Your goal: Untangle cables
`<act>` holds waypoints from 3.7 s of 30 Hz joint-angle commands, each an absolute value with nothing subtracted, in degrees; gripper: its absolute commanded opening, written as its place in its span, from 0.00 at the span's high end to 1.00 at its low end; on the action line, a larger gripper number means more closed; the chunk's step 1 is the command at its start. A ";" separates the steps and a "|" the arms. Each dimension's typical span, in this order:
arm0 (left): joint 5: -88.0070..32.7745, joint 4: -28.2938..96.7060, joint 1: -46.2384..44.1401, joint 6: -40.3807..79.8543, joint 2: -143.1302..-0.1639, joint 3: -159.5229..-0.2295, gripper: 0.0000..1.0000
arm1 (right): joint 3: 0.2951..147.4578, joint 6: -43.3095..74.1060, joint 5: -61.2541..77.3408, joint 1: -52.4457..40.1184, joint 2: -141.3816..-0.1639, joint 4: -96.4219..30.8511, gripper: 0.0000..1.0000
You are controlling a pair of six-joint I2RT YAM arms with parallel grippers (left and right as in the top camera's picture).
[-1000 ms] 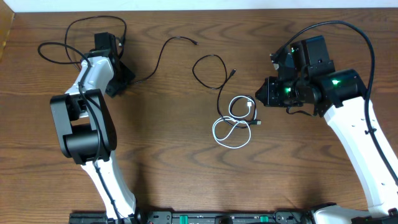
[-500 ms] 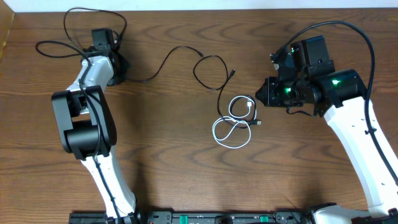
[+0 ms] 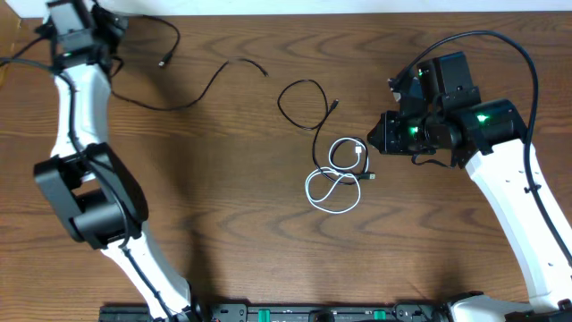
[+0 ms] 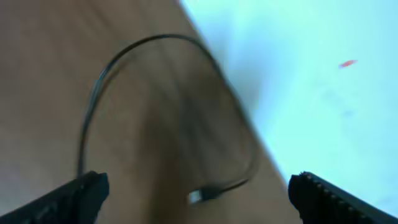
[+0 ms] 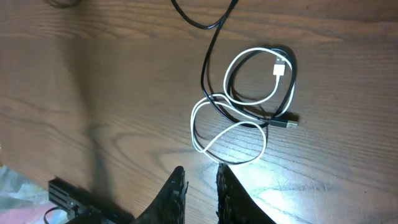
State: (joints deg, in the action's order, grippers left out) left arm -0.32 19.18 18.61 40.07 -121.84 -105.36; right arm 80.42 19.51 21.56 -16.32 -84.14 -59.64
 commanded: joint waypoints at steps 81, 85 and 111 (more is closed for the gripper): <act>-14.57 9.89 10.39 33.58 -132.51 -104.55 0.03 | 80.12 19.64 21.30 -16.60 -83.29 -59.61 0.86; -14.59 15.68 11.64 28.36 -130.78 -104.55 0.02 | 80.12 19.64 21.32 -16.60 -83.29 -59.61 0.86; -30.59 55.92 -2.09 12.67 -115.37 -103.83 0.01 | 80.07 19.68 12.34 -16.60 -84.01 -59.66 0.01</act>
State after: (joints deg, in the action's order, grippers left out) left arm -30.02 53.49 3.22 18.96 -115.39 -104.16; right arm 80.34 19.90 13.72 -16.32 -84.14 -59.70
